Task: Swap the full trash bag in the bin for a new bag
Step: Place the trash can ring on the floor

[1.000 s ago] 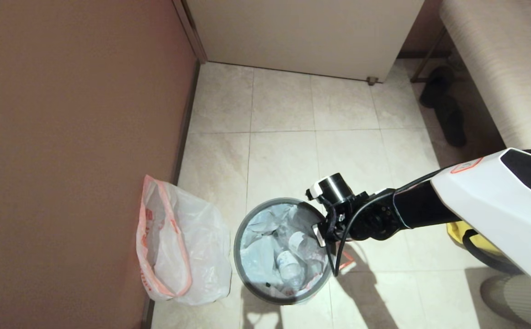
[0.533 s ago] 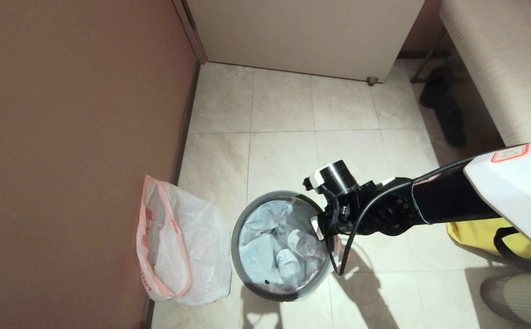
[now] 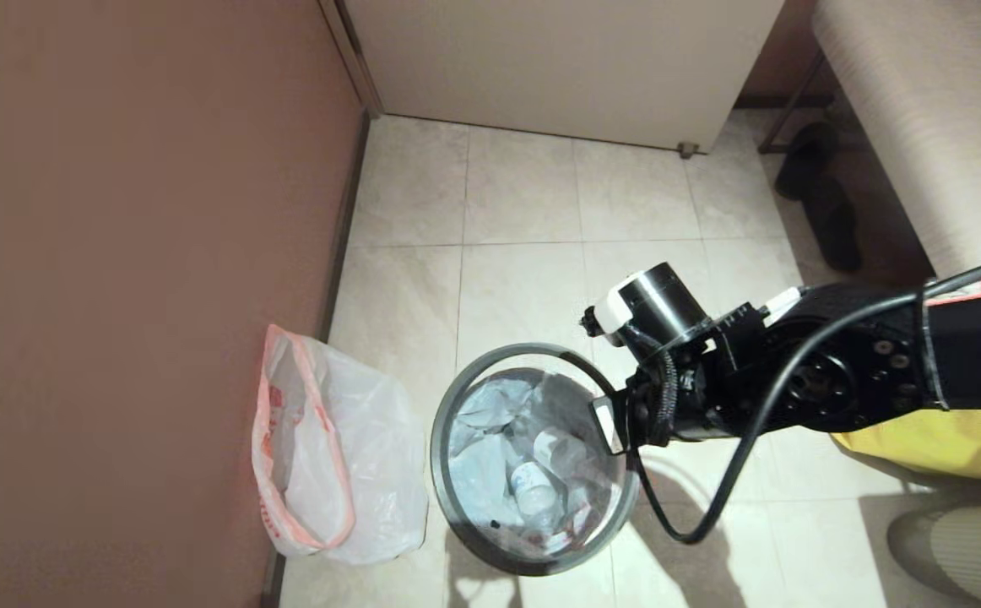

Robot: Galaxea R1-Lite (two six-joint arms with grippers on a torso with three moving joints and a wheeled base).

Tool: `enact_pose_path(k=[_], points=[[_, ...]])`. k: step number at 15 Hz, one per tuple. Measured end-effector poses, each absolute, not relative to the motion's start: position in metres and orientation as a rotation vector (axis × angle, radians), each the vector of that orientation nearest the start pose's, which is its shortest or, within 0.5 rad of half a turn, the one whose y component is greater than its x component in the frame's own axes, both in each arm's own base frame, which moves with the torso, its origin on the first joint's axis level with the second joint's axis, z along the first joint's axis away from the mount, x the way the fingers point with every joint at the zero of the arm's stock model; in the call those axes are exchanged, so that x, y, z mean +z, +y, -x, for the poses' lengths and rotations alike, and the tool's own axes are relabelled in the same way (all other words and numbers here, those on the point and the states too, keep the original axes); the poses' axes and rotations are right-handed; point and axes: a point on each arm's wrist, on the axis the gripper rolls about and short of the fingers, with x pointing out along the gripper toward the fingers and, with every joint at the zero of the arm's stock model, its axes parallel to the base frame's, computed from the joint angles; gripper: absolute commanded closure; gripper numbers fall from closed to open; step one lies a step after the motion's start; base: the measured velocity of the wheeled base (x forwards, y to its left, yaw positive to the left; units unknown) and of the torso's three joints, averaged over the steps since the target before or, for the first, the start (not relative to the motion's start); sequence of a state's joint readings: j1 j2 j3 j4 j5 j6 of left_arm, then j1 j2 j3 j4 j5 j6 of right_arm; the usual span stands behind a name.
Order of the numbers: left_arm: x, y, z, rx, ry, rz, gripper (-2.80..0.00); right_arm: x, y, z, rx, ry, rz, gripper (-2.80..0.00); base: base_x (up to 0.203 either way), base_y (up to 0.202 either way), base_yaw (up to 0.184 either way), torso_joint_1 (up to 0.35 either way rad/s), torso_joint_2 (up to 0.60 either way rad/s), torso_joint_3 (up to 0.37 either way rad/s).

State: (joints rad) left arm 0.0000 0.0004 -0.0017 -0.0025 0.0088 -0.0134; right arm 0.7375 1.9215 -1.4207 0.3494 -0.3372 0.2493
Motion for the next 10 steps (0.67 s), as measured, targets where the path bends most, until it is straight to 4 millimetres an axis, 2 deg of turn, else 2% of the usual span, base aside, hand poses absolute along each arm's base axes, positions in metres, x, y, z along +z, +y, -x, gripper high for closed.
enact_pose_path(k=[3, 5, 7, 10], points=[[0.076, 0.0, 0.023, 0.009, -0.004, 0.013, 0.0, 0.211, 0.212, -0.243, 0.256, 0.78, 0.151, 0.0, 0.0, 0.0, 0.0, 0.0, 0.0, 0.0], [0.076, 0.0, 0.023, 0.009, -0.004, 0.013, 0.0, 0.221, 0.182, -0.23, 0.199, 0.774, 0.124, 0.0, 0.0, 0.0, 0.0, 0.0, 0.0, 0.0], [0.076, 0.0, 0.023, 0.008, -0.004, 0.013, 0.0, 0.228, 0.138, -0.218, 0.095, 0.762, 0.079, 0.0, 0.0, 0.0, 0.0, 0.0, 0.0, 0.0], [0.076, 0.0, 0.023, 0.009, -0.004, 0.013, 0.0, 0.229, 0.079, -0.21, -0.067, 0.764, 0.01, 0.0, 0.0, 0.0, 0.0, 0.0, 0.0, 0.0]])
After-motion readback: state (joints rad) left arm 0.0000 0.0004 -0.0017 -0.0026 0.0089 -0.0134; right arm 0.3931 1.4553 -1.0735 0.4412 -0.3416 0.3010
